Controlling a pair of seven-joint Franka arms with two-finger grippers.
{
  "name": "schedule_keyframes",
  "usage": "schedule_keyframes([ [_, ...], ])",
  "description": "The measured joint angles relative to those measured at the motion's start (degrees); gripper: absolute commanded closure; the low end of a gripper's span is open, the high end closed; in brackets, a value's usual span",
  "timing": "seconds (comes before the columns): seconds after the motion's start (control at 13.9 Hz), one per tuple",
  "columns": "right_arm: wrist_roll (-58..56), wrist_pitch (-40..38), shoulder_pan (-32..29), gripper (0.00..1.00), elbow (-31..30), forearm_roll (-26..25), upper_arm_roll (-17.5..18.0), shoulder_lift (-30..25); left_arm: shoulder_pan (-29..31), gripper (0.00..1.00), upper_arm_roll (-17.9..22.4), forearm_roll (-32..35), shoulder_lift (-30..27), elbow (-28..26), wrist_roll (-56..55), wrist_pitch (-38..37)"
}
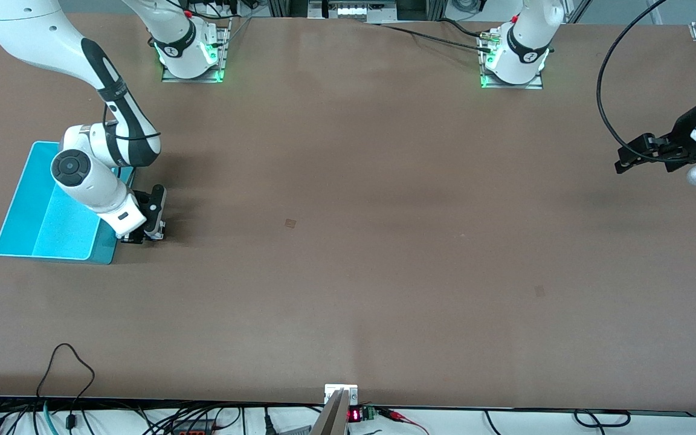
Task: Wind and store white jeep toy
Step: 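Lift the jeep with the right gripper over the turquoise bin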
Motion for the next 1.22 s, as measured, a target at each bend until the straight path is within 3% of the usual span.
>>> schedule_keyframes([
  [0.43, 12.48, -0.15, 0.00, 1.00, 0.84, 0.01, 0.71, -2.17, 0.02, 0.00, 0.00, 0.00, -0.07, -0.02, 0.00, 0.01],
  [0.86, 18.02, -2.44, 0.10, 1.00, 1.93, 0.07, 3.07, -7.14, 0.13, 0.00, 0.27, 0.00, -0.06, -0.02, 0.00, 0.88],
  [1.22, 24.87, -11.71, -1.68, 1.00, 3.92, 1.56, 3.26, -13.69, 0.20, 0.00, 0.41, 0.00, -0.06, -0.02, 0.00, 1.26],
])
